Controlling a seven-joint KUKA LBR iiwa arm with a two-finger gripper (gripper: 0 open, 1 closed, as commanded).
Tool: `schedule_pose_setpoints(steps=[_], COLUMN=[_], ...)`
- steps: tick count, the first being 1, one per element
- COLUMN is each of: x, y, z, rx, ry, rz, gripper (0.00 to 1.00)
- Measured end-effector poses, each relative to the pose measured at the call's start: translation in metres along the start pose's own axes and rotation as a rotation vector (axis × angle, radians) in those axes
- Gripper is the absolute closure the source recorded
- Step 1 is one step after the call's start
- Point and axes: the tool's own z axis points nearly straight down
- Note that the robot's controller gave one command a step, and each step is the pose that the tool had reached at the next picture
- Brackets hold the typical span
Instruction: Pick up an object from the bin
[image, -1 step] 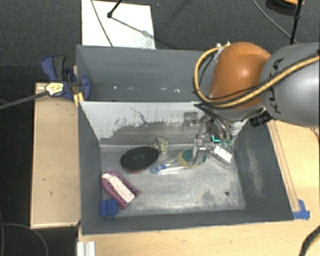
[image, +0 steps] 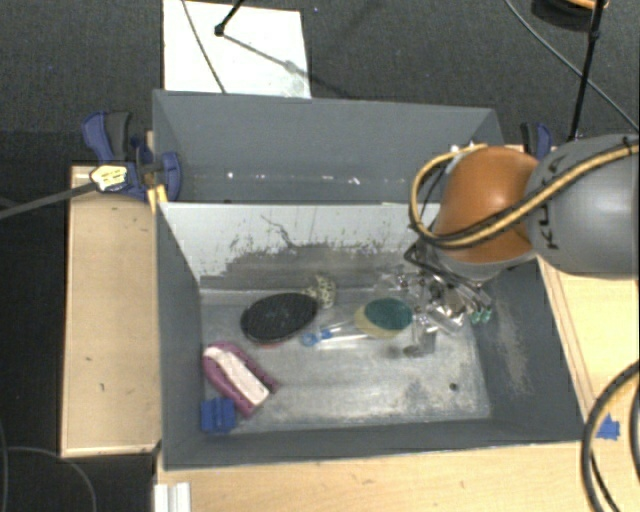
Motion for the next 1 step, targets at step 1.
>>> schedule_pose_setpoints(steps=[1], x=[-0.0021], y=[0.0016], z=[-0.0033], rx=[0.0], ry=[-0.005], rz=[0.001], gripper=[1.0])
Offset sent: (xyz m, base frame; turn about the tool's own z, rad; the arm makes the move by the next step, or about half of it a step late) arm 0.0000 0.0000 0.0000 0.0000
